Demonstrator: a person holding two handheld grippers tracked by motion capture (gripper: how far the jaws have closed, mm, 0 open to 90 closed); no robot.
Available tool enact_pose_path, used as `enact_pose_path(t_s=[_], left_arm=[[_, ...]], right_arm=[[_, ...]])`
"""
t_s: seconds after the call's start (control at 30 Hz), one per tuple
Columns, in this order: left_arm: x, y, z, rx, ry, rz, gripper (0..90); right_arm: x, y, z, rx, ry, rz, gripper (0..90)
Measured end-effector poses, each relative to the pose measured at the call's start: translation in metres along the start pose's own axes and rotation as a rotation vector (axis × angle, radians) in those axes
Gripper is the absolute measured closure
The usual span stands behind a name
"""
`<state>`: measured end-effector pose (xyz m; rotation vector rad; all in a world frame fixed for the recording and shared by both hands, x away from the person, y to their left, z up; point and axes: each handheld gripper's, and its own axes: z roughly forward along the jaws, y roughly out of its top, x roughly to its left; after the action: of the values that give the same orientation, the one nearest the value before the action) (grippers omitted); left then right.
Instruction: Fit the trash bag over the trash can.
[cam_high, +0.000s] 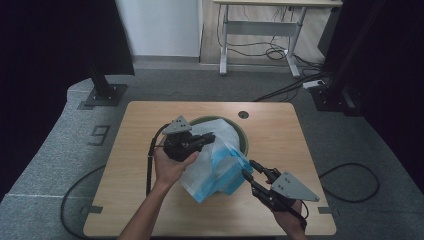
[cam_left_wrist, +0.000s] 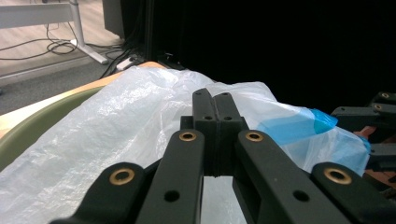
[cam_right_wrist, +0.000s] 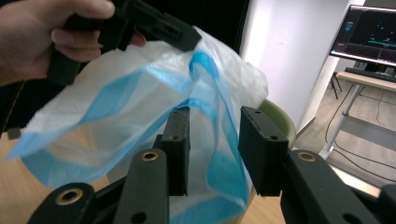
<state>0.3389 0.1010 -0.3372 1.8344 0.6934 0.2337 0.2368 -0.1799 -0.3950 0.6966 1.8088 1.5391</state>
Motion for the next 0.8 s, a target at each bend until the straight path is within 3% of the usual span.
enact_pose_path(t_s=[0.23, 0.47, 0.67, 0.8], left_arm=[[0.005, 0.001, 0.0, -0.004, 0.014, -0.019, 90.0], [0.018, 0.002, -0.004, -0.028, 0.052, -0.046, 90.0], [0.04, 0.0, -0.016, -0.087, 0.063, -0.122, 90.0], [0.049, -0.003, -0.027, -0.108, 0.071, -0.149, 90.0]], right_arm=[[0.005, 0.007, -0.002, -0.002, 0.015, -0.04, 88.6], [-0.002, 0.006, -0.005, 0.003, 0.004, -0.018, 89.0], [-0.017, -0.003, -0.006, 0.055, -0.013, -0.012, 89.0], [-0.022, -0.014, -0.008, 0.08, -0.011, -0.004, 89.0]])
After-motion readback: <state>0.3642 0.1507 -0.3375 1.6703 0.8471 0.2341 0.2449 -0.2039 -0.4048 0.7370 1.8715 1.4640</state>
